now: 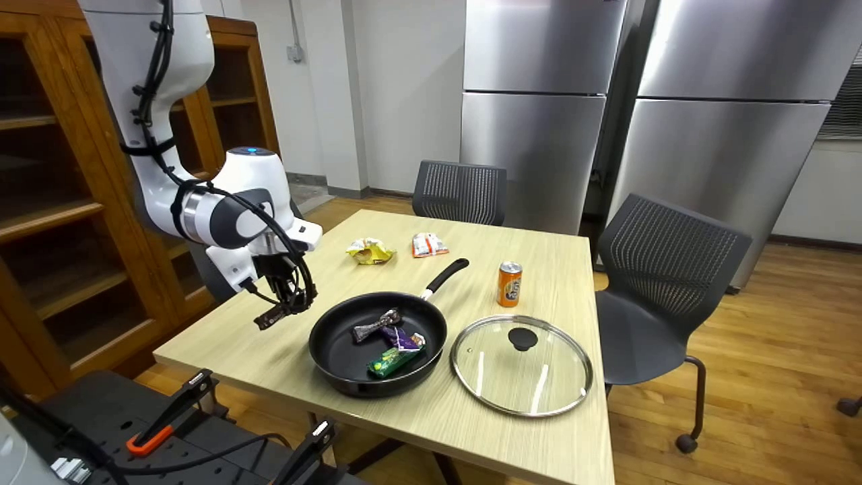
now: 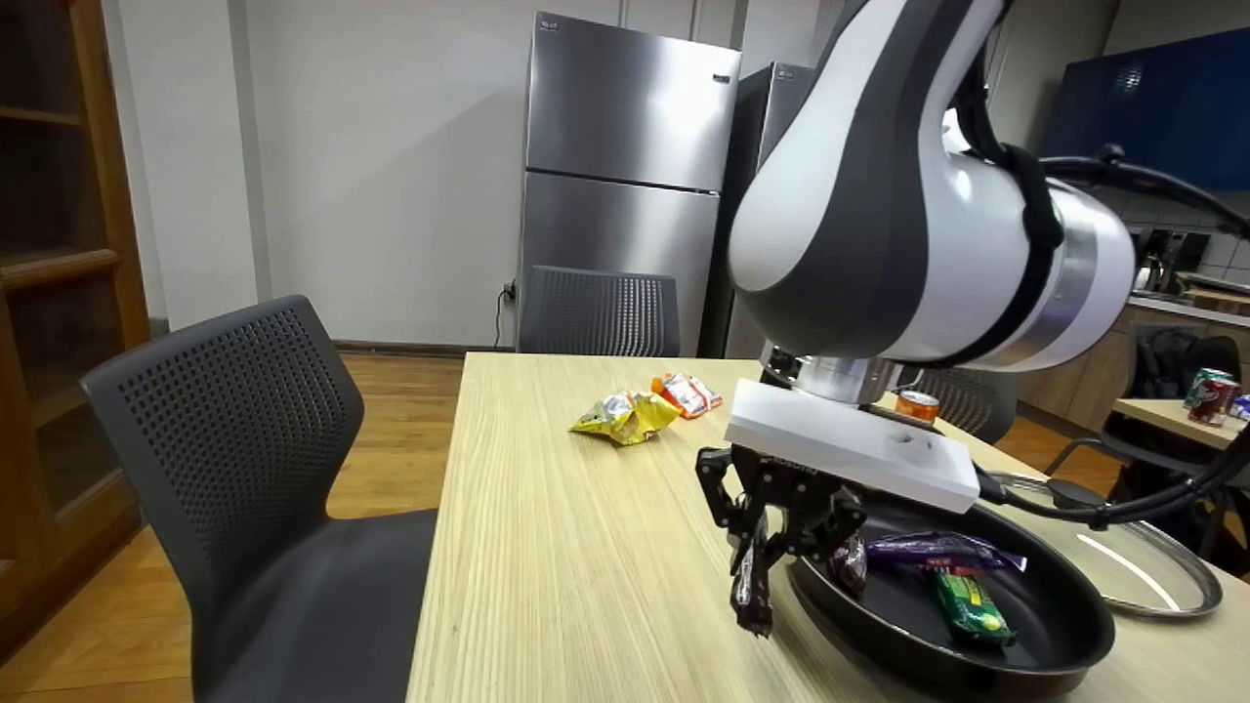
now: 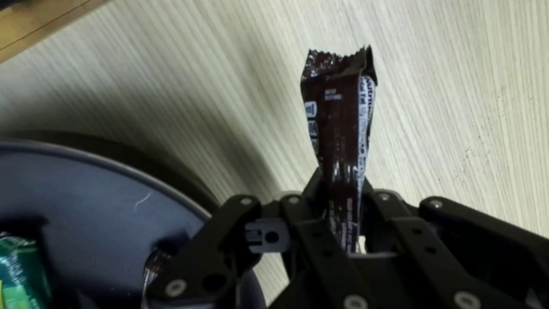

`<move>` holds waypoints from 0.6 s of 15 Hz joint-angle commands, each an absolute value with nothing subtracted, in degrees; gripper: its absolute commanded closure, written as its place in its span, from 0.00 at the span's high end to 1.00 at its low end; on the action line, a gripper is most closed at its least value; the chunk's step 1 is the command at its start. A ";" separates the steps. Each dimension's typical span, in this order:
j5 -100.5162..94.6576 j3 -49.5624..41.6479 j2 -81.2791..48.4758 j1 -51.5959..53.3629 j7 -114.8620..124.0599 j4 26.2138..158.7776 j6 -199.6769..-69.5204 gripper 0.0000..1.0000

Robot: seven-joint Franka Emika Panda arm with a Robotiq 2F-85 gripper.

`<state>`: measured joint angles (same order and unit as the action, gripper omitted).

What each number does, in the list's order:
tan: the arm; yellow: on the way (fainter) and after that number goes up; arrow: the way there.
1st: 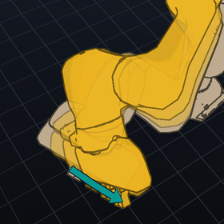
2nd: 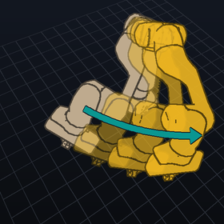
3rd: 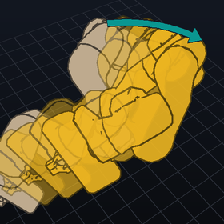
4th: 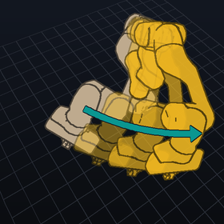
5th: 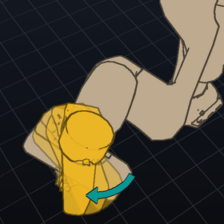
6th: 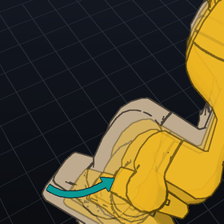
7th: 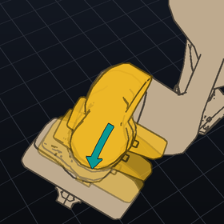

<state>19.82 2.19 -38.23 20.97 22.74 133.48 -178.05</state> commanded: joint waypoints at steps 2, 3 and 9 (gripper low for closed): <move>18.43 -1.95 -32.07 21.94 23.45 138.99 -178.28 0.04; 18.16 -3.02 -31.47 22.12 23.45 139.53 -178.32 0.04; 16.27 -5.40 -30.28 19.00 21.71 139.74 -178.03 0.04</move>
<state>17.93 -4.98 -32.94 20.69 22.55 137.84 -178.05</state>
